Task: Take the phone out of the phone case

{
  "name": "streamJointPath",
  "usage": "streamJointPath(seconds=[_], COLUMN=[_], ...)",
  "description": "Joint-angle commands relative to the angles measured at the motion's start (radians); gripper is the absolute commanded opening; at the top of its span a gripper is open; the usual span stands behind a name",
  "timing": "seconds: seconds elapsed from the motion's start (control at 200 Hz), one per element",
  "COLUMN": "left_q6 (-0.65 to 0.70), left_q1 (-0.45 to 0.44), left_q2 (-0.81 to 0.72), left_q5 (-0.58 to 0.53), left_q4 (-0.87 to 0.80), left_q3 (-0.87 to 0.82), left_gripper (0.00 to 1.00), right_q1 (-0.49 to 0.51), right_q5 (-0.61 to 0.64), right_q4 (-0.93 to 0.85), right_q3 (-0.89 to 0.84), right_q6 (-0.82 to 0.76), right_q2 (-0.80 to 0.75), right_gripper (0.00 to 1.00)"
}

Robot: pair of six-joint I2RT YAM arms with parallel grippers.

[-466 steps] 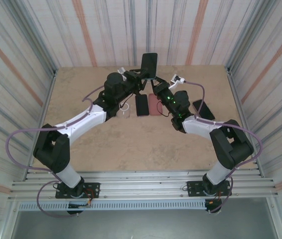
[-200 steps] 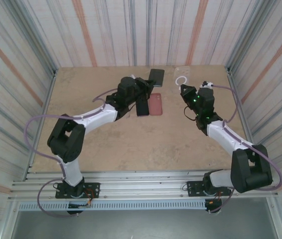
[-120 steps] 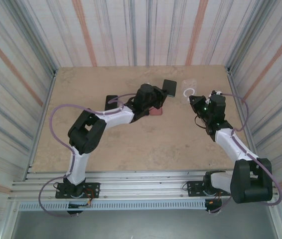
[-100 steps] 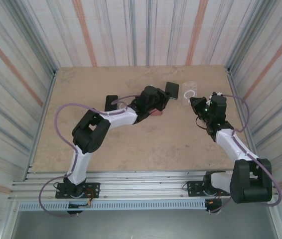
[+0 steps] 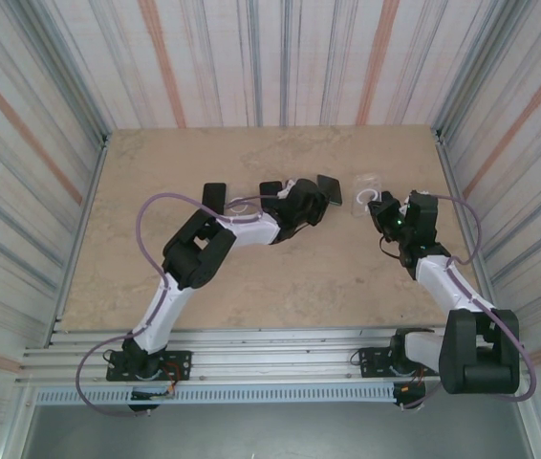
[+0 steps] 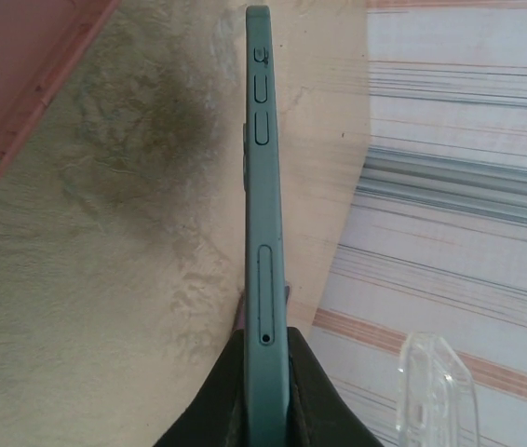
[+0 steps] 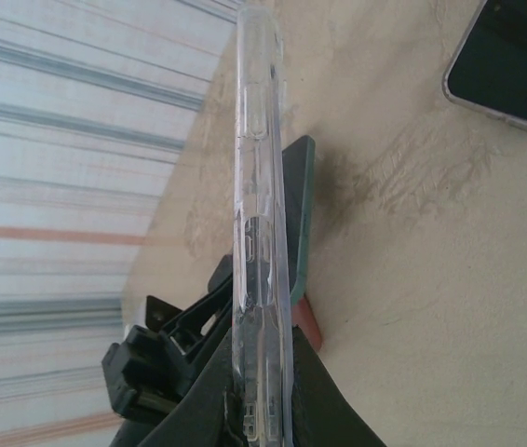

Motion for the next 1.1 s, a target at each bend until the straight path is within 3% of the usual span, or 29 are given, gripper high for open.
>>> streamJointPath(seconds=[0.0, 0.366, 0.727, 0.897, 1.092], left_q6=[0.021, -0.021, -0.065, -0.068, -0.073], left_q1=[-0.018, -0.025, -0.030, -0.031, -0.031], left_q2=[0.016, 0.051, 0.042, 0.033, 0.004], left_q5=[-0.056, -0.040, 0.005, 0.039, 0.049], left_q4=[0.004, -0.171, -0.248, -0.326, -0.373], left_q3=[0.063, 0.129, 0.116, 0.139, 0.119], left_gripper=[0.09, 0.17, 0.34, 0.51, 0.60], right_q1=[-0.014, -0.039, -0.050, -0.050, -0.050], right_q5=[-0.033, -0.078, -0.105, -0.108, -0.103], right_q4=[0.000, -0.005, -0.006, -0.016, 0.017], right_q3=[-0.014, -0.026, -0.020, 0.007, 0.037], right_q6=[-0.042, -0.056, -0.078, -0.108, -0.142], right_q2=[0.003, 0.017, 0.054, 0.100, 0.180], right_gripper=[0.00, 0.00, 0.00, 0.00, 0.00])
